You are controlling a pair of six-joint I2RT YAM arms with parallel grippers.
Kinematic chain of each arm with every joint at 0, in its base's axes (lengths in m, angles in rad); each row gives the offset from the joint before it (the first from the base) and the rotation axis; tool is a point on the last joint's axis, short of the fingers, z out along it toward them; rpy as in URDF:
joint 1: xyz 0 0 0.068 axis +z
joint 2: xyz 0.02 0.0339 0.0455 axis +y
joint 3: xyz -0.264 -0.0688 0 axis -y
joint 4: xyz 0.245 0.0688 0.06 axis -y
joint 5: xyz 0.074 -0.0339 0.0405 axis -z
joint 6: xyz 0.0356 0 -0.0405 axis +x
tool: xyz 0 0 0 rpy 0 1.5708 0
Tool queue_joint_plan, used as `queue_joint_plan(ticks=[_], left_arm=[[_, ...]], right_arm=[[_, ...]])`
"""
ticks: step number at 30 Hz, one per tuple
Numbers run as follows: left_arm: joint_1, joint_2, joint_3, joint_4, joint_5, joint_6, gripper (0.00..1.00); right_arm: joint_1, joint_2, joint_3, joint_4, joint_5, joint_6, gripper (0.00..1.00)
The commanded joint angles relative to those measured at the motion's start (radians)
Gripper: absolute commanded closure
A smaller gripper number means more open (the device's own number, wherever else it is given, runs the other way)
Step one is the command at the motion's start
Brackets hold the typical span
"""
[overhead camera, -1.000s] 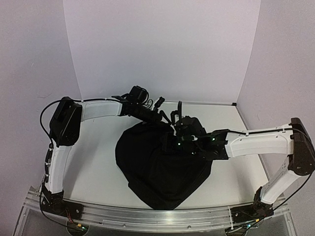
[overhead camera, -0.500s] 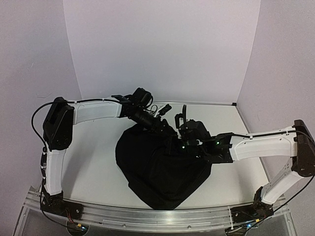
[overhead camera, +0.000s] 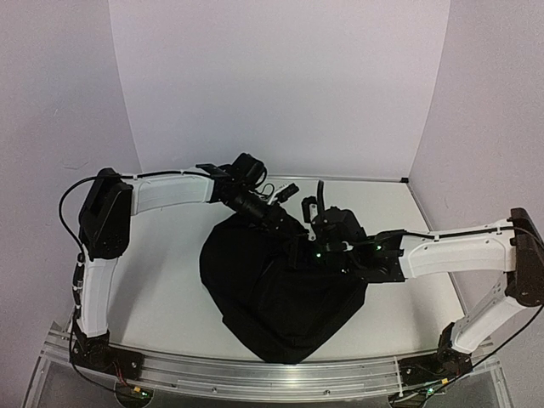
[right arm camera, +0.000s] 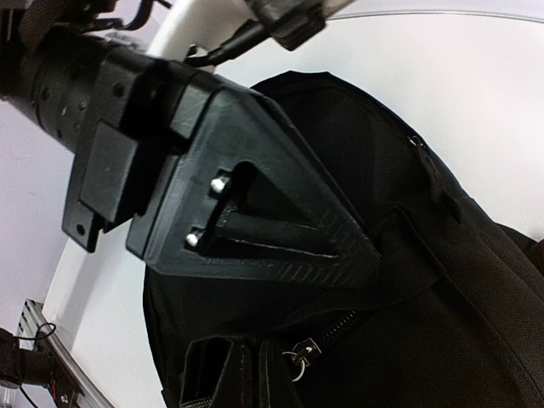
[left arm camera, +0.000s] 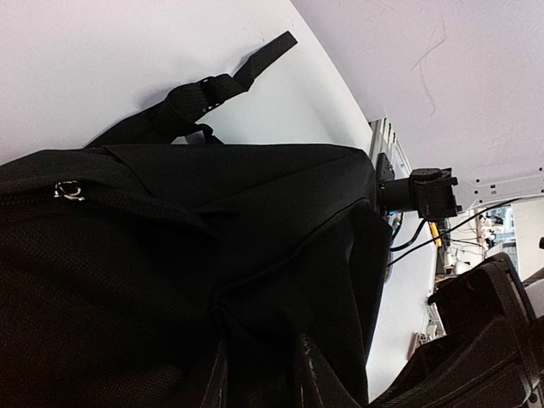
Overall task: Pack the student bag
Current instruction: Zip the student bag at the center of the board.
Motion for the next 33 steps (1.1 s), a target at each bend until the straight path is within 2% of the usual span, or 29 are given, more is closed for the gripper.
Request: queue_joint_plan(ticks=[1,15,33], left_arm=[[-0.030,0.071,0.024,0.105,0.071,-0.070,0.76],[-0.008,0.153,0.045,0.192,0.061,-0.114,0.79],[0.057,0.184,0.028,0.404,0.002,-0.222,0.80]], right_arm=[[0.030,0.047,0.062,0.045,-0.137,-0.051,1.00],[0.129,0.139,0.133,0.029,-0.260,-0.080,1.00],[0.283,0.319,0.240,-0.004,-0.448,-0.072,1.00]])
